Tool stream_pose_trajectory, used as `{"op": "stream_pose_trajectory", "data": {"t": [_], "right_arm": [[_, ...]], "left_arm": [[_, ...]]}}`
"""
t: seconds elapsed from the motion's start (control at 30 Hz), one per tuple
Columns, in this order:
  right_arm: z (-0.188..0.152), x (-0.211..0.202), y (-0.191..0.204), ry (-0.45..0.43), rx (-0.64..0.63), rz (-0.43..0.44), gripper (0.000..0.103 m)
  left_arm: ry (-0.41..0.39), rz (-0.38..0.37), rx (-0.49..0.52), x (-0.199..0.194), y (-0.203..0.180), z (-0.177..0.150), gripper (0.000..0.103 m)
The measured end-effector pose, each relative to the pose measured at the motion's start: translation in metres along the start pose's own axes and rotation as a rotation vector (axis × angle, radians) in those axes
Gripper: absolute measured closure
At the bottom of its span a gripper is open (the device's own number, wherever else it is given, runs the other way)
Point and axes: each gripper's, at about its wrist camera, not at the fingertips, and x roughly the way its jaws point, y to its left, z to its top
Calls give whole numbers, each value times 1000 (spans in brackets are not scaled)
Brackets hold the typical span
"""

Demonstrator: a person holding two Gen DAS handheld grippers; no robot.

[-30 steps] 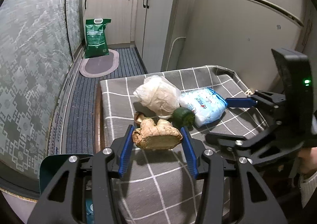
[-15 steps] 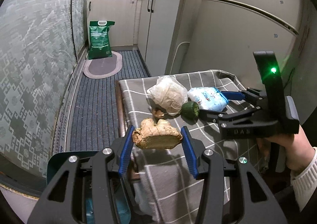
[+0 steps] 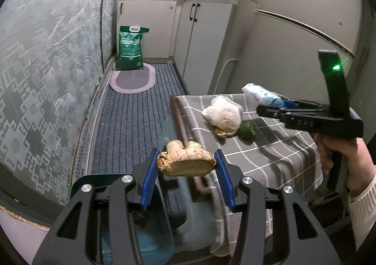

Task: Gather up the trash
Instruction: 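Grasp the ginger root with the left tool while the right tool grasps the white wipes pack, then carry the ginger and wipes pack to the teal bin and open both tools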

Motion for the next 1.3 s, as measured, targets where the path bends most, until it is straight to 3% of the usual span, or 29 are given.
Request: {"op": "stream_pose_trajectory", "data": {"t": [0.6, 1.3], "right_arm": [[13, -5, 73, -22, -101, 122, 49], [23, 9, 177, 5, -240, 283, 48]], "left_arm": [[-7, 46, -53, -22, 46, -12, 53], [148, 132, -69, -10, 99, -55, 53]]}}
